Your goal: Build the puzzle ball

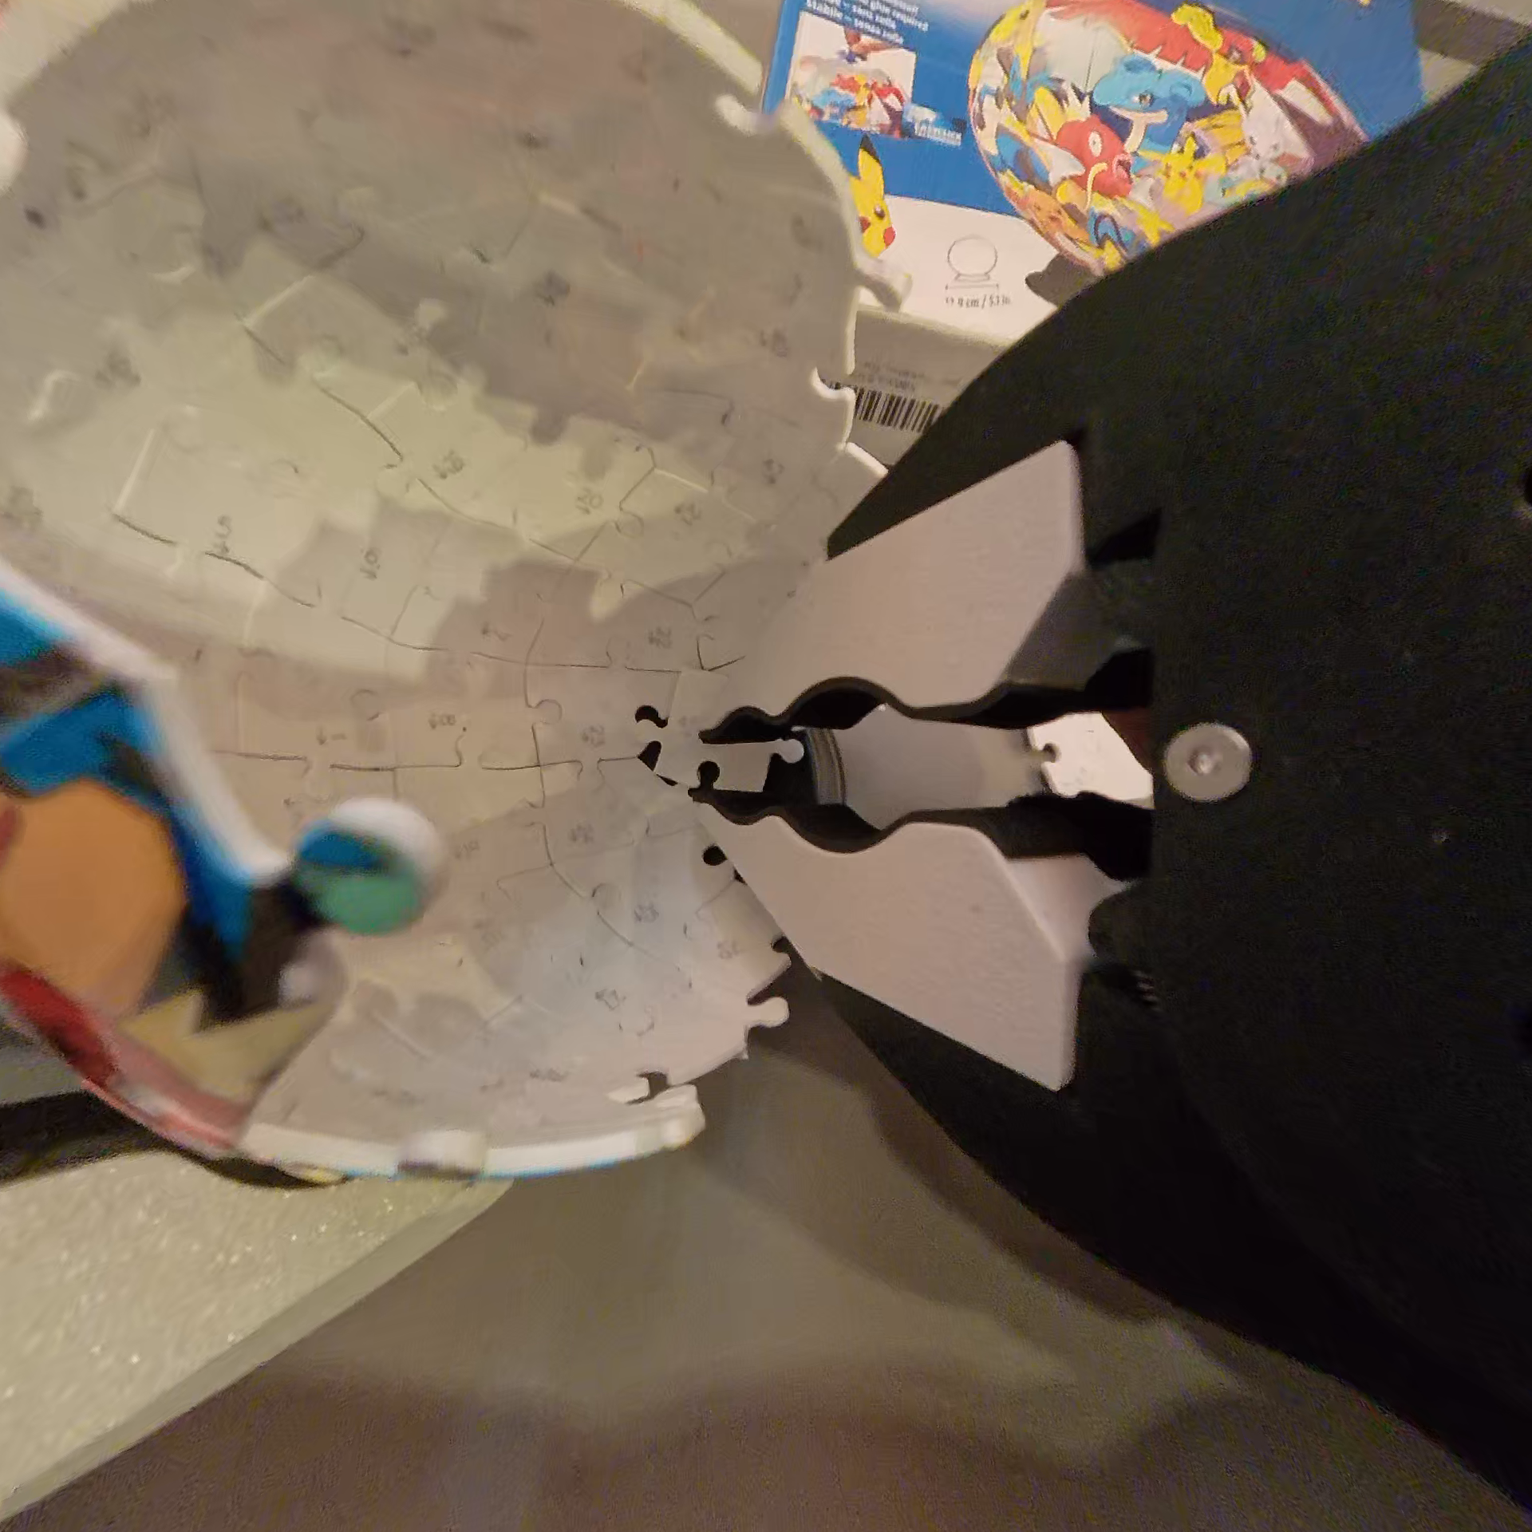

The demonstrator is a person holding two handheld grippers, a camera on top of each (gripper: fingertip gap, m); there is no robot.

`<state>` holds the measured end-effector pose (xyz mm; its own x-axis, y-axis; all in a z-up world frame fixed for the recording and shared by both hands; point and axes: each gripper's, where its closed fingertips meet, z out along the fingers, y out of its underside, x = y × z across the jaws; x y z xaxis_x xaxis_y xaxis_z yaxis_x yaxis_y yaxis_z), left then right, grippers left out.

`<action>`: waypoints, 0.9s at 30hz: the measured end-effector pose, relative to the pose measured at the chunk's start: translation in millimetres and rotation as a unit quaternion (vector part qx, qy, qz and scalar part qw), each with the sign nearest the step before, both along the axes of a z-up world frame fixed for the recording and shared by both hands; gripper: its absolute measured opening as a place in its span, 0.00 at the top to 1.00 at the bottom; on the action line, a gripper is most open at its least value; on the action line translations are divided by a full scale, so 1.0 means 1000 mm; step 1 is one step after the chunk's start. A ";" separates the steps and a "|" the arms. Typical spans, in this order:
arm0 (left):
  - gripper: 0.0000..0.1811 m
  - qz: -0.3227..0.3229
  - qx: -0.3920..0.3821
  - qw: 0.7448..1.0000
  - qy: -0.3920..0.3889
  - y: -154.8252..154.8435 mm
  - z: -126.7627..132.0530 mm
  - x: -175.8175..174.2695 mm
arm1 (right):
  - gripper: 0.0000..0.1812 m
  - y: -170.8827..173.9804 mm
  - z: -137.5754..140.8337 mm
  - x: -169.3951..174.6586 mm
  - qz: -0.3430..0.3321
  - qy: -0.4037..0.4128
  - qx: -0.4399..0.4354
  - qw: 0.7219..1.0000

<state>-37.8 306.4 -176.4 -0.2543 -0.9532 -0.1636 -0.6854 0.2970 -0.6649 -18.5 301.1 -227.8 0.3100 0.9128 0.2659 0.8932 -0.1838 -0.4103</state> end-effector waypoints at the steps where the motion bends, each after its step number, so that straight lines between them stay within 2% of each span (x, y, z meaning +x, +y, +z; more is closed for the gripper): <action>1: 0.30 0.001 -0.001 1.000 0.000 0.000 0.000 0.000 | 0.95 0.000 0.000 0.000 -0.004 0.002 -0.002 1.000; 3: 0.30 0.001 0.000 1.000 0.000 0.000 0.000 0.000 | 0.92 0.001 0.003 -0.003 -0.006 0.013 0.004 1.000; 8: 0.30 0.001 0.000 1.000 -0.002 0.000 0.000 0.000 | 0.96 0.004 0.000 -0.008 -0.011 0.023 0.018 1.000; 18: 0.30 0.003 0.003 1.000 -0.004 0.003 0.000 0.002 | 0.98 0.014 0.001 -0.009 -0.078 0.058 0.026 0.995; 21: 0.30 0.003 0.002 1.000 -0.004 0.003 0.000 0.002 | 0.92 0.014 0.001 -0.010 -0.086 0.073 0.022 0.993; 27: 0.30 0.002 0.004 1.000 -0.004 0.003 0.000 0.001 | 0.92 0.010 0.004 0.001 -0.082 0.063 0.029 0.994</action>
